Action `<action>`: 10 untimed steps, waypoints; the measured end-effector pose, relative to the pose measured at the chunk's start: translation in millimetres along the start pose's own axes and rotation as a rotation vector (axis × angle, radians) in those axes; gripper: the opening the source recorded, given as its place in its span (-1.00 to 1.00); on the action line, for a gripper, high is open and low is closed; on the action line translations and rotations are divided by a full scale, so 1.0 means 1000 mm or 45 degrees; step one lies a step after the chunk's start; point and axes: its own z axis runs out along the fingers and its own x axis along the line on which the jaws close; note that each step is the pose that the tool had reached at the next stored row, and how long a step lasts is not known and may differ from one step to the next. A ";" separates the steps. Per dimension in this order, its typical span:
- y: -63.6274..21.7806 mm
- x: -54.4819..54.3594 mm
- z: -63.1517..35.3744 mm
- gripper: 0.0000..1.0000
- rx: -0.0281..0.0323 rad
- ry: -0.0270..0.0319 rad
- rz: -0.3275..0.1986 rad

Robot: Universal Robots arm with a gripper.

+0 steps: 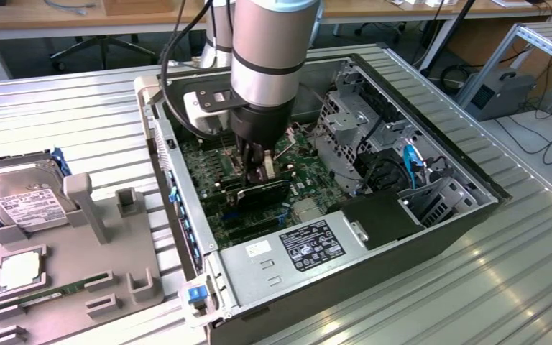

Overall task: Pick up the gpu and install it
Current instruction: 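Press down on the gpu until it lock into place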

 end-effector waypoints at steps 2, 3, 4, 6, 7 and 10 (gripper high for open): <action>0.0000 0.000 0.0023 -0.79 -0.0001 0.0003 0.000; 0.0000 0.000 0.0034 -0.79 -0.0001 0.0001 0.000; 0.0000 0.000 0.0037 -0.79 -0.0003 0.0006 0.000; 0.0000 0.000 0.0048 -0.79 -0.0003 0.0006 0.000; 0.0001 0.000 0.0055 -0.79 -0.0004 0.0007 0.000; 0.0001 0.000 0.0063 -0.79 -0.0003 0.0006 0.000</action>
